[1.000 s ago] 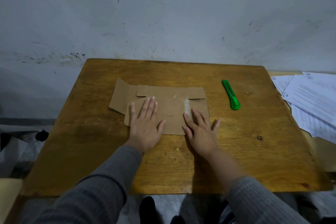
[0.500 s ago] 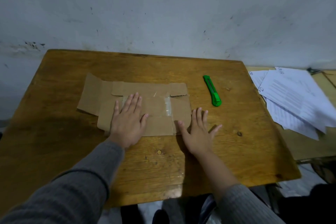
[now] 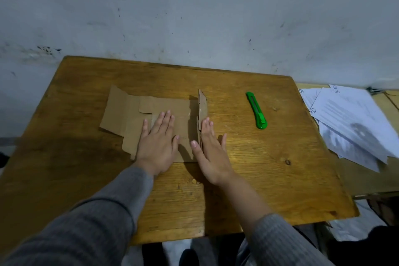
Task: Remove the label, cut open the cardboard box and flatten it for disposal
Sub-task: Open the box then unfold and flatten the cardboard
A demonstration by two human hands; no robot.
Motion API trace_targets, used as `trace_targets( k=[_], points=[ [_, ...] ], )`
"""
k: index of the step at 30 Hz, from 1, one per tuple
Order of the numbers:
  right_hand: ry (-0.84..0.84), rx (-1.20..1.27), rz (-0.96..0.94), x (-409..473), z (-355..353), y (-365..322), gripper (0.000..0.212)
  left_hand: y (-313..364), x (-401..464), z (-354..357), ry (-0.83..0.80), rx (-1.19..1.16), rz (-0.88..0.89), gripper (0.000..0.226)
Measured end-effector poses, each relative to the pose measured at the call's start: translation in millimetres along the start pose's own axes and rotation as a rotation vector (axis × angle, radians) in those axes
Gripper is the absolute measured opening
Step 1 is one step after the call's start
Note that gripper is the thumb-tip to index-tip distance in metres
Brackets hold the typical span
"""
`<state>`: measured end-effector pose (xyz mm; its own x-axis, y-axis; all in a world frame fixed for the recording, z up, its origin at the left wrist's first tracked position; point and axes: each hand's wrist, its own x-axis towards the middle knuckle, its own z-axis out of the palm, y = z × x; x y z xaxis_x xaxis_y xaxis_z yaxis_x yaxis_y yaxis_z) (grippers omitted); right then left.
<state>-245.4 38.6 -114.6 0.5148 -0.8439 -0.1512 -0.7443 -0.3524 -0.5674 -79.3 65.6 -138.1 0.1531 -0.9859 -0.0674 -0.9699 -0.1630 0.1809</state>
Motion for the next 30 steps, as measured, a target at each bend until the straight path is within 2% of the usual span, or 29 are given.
trace_targets(
  k=[6,13,22,25,30],
  points=[
    [-0.056,-0.294,-0.089,6.8,9.8,-1.8,0.08,-1.7,1.8,3.1,0.013,0.004,0.003,0.057],
    [-0.049,-0.341,-0.123,9.6,18.7,3.5,0.067,-1.8,2.9,7.5,0.036,0.02,0.004,0.058],
    [-0.091,-0.468,-0.084,12.7,20.2,-1.2,0.078,-3.0,2.2,4.9,0.005,0.028,0.011,0.058],
    [-0.105,-0.473,-0.09,12.7,19.8,-1.7,0.08,-9.5,-18.6,1.2,0.139,0.037,-0.051,0.062],
    [-0.118,-0.45,-0.085,13.4,16.1,-2.5,0.073,-41.1,-54.4,-5.0,0.449,-0.127,-0.416,0.081]
  ],
)
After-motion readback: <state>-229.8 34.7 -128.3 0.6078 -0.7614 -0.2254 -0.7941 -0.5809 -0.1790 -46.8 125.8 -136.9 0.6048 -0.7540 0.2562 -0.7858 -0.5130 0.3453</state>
